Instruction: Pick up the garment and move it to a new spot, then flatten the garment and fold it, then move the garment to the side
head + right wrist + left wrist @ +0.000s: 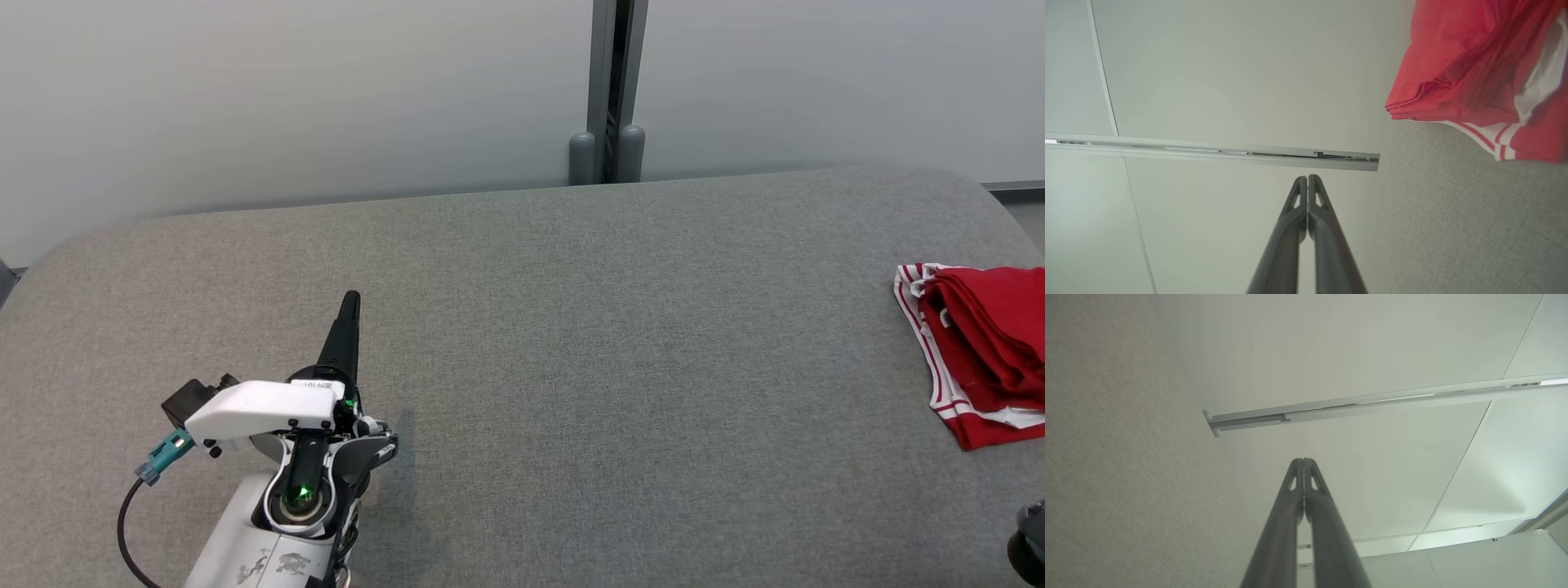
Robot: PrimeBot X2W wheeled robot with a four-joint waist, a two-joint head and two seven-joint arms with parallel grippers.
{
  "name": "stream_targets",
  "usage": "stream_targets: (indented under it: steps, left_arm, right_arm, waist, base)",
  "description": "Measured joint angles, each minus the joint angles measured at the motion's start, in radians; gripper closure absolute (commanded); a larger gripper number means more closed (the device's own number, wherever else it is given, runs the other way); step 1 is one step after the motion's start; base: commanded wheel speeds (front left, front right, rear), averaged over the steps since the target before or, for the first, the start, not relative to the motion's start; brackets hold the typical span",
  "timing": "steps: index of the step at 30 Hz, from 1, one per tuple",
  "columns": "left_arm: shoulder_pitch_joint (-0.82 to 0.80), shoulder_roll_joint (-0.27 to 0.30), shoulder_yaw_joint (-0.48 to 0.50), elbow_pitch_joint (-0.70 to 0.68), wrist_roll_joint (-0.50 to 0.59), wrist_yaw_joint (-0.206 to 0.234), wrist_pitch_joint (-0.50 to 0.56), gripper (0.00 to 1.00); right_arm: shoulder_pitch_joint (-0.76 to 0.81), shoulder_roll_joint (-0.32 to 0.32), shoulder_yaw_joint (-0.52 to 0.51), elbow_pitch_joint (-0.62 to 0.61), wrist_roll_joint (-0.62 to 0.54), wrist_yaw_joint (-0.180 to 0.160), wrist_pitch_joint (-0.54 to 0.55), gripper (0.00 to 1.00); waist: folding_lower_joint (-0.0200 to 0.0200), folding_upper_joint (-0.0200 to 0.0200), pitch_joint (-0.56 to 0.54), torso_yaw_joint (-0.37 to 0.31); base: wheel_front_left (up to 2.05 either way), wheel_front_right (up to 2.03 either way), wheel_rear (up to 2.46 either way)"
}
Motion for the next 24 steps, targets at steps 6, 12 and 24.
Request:
stream_targets:
  steps: [6, 12, 24]
  left_arm:
    - [-0.011, 0.0, -0.005, 0.01, -0.038, -0.005, 0.007, 1.0]
    - [-0.012, 0.0, -0.005, 0.01, -0.039, -0.007, 0.007, 1.0]
    - [-0.012, 0.0, -0.005, 0.01, -0.039, -0.007, 0.007, 1.0]
  right_arm:
    - [-0.003, 0.0, -0.018, 0.004, 0.041, 0.0, 0.017, 1.0]
    - [-0.003, 0.0, -0.019, 0.004, 0.041, 0.0, 0.017, 1.0]
    - [-0.003, 0.0, -0.019, 0.004, 0.041, 0.0, 0.017, 1.0]
  waist:
    - [0.0, 0.0, -0.003, -0.003]
    - [0.0, 0.0, -0.003, -0.003]
    - [0.0, 0.0, -0.003, -0.003]
  base:
    - [0.0, 0.0, 0.0]
    - [0.0, 0.0, 0.0]
    - [0.0, 0.0, 0.0]
